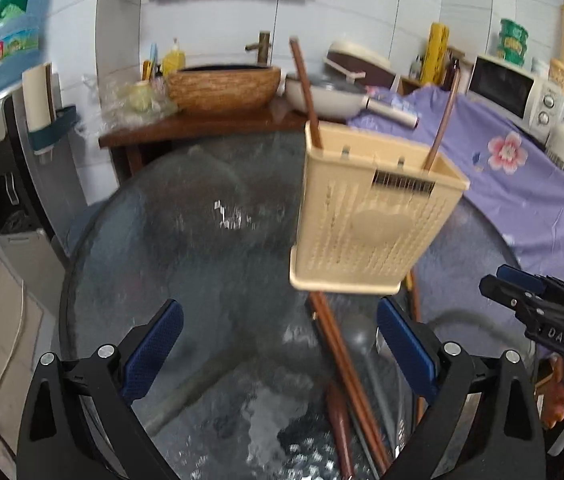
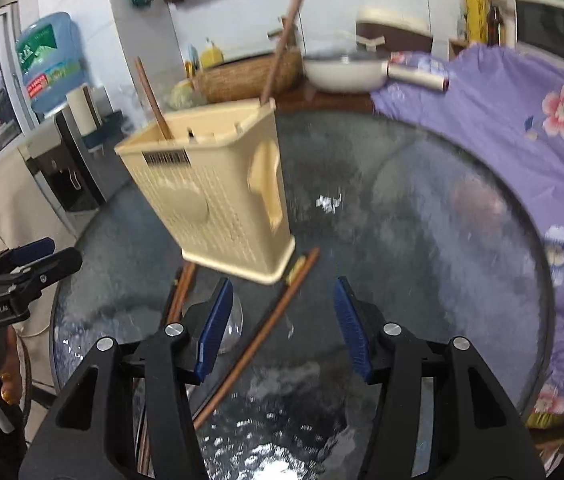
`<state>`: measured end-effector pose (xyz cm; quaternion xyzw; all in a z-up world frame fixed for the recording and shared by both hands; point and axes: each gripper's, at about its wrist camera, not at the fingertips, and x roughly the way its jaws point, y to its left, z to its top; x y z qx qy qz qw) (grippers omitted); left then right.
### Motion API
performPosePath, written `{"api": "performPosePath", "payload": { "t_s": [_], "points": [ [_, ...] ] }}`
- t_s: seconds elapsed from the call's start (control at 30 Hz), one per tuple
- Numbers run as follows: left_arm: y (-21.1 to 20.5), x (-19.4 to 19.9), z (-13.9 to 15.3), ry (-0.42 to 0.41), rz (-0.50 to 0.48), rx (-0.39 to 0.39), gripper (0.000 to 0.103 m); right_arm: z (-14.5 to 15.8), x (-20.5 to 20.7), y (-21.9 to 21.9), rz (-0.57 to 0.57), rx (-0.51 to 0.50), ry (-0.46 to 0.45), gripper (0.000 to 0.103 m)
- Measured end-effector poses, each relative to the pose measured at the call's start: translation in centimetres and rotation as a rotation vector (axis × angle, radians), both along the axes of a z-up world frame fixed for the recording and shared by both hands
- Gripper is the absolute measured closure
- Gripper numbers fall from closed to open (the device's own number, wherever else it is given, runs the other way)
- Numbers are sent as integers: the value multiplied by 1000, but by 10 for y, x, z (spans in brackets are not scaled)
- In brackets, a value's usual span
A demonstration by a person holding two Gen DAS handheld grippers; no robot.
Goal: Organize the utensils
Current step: 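Move the left tool to the wooden-handled spoon while the right tool returns to the chopsticks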
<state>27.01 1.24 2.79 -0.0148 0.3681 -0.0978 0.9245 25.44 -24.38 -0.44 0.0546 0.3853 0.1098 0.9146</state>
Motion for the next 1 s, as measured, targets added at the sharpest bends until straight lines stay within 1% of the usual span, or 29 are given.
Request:
{"api": "performPosePath", "payload": {
  "t_s": [0.03,0.1,0.13,0.2,0.23,0.33,0.43,0.53,0.7,0.83,0.9,0.97,1.0],
  "points": [
    [2,-1,-10,33,1,-8,14,-8,1,0,-2,-1,27,52],
    [4,-5,-23,74,-3,-18,19,-21,4,4,1,-13,66,59],
    [4,-6,-28,86,-6,-18,21,-28,5,7,0,-25,80,61],
    [-1,-9,-39,110,-23,-3,25,-37,8,11,2,-30,100,68],
    [-2,-11,-42,120,-32,1,28,-42,10,13,4,-27,115,69],
    [-8,-14,-53,147,-55,9,33,-52,15,18,7,-17,151,72],
    [-13,-18,-61,160,-61,34,38,-59,17,25,9,-32,168,75],
    [-16,-22,-68,174,-75,37,39,-66,18,33,12,-64,185,76],
    [-21,-26,-71,172,-90,58,39,-71,16,42,17,-123,170,76],
    [-24,-28,-75,187,-101,62,43,-68,16,46,42,-181,175,76],
    [-23,-30,-75,193,-105,57,43,-70,17,43,55,-220,207,81],
    [-24,-33,-76,194,-109,57,44,-70,15,35,48,-223,204,81],
    [-24,-34,-76,193,-109,58,44,-70,15,28,40,-198,208,81]
  ]
}}
